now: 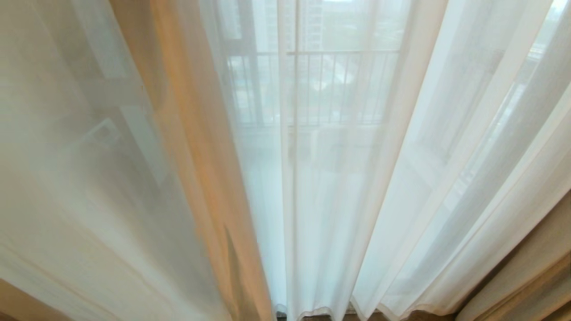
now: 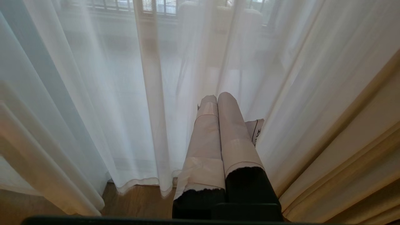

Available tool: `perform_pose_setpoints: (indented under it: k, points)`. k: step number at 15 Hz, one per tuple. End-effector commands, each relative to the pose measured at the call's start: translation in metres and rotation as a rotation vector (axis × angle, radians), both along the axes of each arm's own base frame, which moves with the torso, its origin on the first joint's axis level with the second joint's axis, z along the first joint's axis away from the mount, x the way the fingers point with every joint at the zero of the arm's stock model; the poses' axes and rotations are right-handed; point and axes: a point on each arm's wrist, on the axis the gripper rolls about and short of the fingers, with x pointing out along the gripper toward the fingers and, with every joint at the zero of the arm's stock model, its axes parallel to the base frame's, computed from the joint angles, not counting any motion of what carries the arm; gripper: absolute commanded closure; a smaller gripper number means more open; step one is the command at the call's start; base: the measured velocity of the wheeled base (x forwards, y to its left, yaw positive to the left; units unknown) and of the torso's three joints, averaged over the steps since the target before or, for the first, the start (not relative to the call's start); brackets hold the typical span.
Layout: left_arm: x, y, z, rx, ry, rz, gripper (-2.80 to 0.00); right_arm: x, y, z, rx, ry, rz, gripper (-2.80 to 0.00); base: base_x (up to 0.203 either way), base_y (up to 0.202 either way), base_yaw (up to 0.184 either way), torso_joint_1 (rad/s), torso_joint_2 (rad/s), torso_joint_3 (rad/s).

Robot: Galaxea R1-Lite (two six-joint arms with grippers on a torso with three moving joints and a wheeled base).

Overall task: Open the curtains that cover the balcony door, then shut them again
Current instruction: Close the inner curtains on both sides

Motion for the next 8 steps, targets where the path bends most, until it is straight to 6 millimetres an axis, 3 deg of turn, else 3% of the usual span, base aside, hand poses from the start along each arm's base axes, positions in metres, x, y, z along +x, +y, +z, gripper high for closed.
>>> perform_pose_setpoints:
  k: [1,8]
  points:
    - [0.007,-0.013,-0.006,0.012,0.023,-0.034,0.0,0.0,0.0,0.0,-0.001,0.001,0.001,0.0,0.0,0.0,0.0,0.0,0.0,0.0]
    - [-0.006,-0.058,-0.016,0.047,0.055,-0.223,0.0,0.0,0.0,0.0,-0.001,0.001,0.001,0.0,0.0,0.0,0.0,0.0,0.0,0.0]
